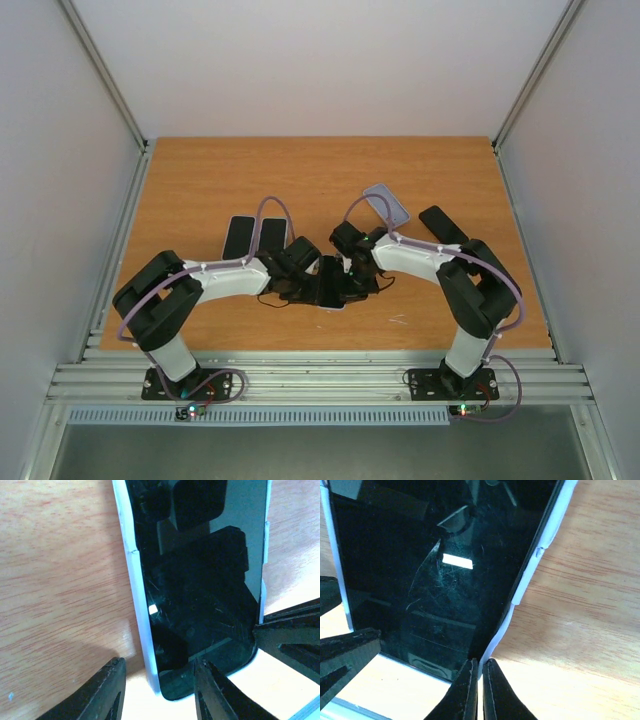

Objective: Put the phone into the phone case
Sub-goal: Press the phone with the phone case at the bottom right corner of the phone case, then press the phone with the phone case at the top right corner of the phone case.

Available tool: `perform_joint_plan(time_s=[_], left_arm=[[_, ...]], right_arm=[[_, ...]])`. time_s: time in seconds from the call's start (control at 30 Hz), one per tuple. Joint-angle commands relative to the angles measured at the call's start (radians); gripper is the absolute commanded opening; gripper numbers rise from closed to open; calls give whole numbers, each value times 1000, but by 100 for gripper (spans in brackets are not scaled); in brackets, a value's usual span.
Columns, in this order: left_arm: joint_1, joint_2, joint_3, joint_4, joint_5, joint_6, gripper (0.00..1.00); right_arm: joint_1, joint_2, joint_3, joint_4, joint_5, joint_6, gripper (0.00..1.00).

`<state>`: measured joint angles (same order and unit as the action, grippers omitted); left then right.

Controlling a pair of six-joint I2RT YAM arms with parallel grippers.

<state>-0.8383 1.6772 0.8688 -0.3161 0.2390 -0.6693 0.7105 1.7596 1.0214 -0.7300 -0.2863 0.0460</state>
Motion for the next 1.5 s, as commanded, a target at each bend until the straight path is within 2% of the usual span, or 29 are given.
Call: perform_joint_plan(time_s=[0.0,0.13,0.27,0.43,0.57,0.8,1.03,1.23,1.47], left_arm=[[-5,8,-28,7,-30,-7,40],[-7,-23,-25,-32,-70,1,42],[3,-52,-12,-64,-90,13,45],[51,-63,42,-93,-69,53,47],[105,-29,106,-100,-17,85,48],[161,90,258,-159,5,148,48],[177,185,354,-200,-5,192,47],[180,249,417,-223,-3,216,46],[180,314,470,-275,-20,233,43]], right_arm=[[78,198,-17,73,106,-1,4],[78,140,-37,163,18,-14,4],[58,15,-44,173,-7,-29,9],[-23,-146,-88,190,-59,-86,15],[-88,-206,-94,191,-96,-122,21],[-211,-137,-42,205,-159,-174,22],[-281,-21,52,205,-195,-215,22],[-314,60,104,202,-221,-229,21],[-316,140,141,196,-228,-235,15]])
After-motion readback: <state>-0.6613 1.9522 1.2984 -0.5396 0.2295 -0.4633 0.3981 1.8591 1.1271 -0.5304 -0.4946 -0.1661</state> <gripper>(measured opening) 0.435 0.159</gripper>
